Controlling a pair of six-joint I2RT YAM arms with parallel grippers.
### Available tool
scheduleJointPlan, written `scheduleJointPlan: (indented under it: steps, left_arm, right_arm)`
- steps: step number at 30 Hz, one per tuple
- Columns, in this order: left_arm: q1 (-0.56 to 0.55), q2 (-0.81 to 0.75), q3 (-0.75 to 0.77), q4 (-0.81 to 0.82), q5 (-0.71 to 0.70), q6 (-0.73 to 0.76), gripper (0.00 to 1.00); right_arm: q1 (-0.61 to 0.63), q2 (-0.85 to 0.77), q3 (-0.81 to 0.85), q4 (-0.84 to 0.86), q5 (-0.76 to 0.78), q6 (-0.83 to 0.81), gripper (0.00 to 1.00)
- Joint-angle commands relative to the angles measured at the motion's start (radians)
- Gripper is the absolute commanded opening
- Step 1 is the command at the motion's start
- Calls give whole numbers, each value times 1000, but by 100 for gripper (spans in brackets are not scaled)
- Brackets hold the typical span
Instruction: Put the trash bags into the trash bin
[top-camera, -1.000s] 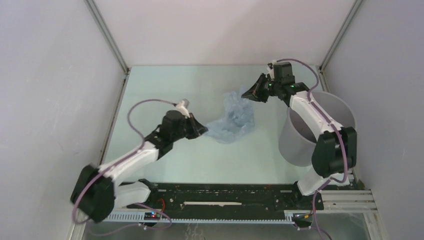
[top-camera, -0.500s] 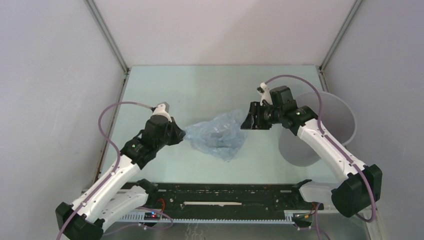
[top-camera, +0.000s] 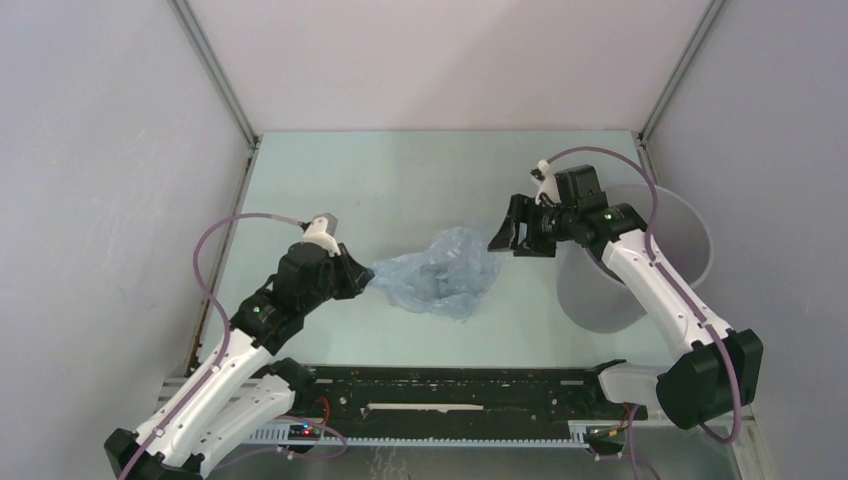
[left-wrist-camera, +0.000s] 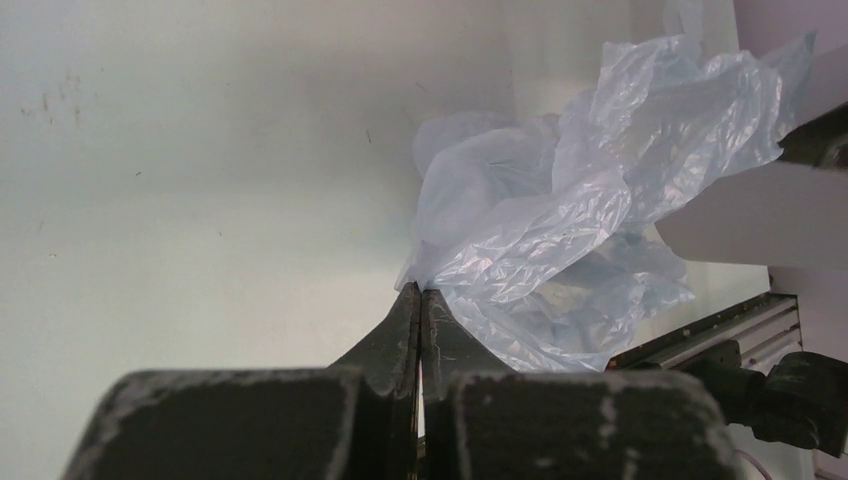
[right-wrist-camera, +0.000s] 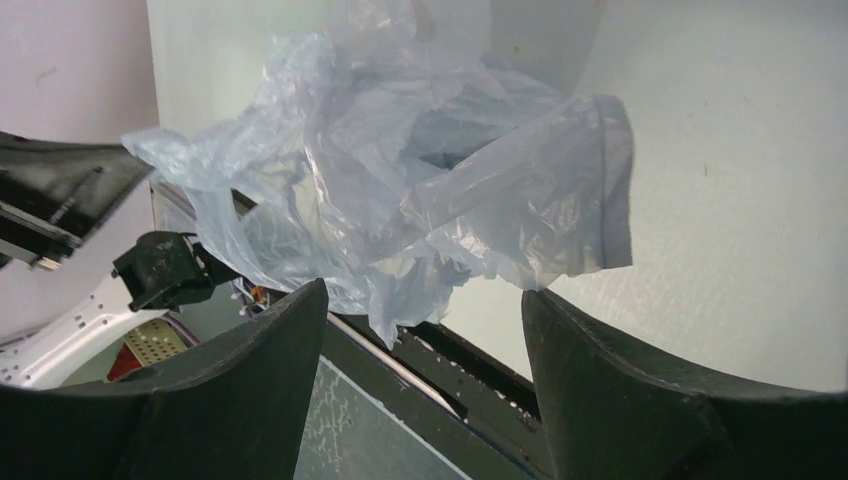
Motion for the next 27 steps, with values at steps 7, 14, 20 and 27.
scheduleJointPlan:
  steps: [7, 14, 20, 27]
  left_arm:
    - [4, -62, -49, 1, 25, -1, 0]
    - [20, -76, -39, -57, -52, -42, 0]
    - [56, -77, -42, -83, -56, -51, 0]
    - [154, -119, -75, -76, 48, -56, 0]
  right_arm:
    - [-6, 84, 93, 45, 59, 137, 83]
    - [-52, 110, 98, 94, -40, -18, 83]
    - [-52, 132, 97, 114, -56, -21, 83]
    - [-63, 154, 97, 105, -137, -163, 83]
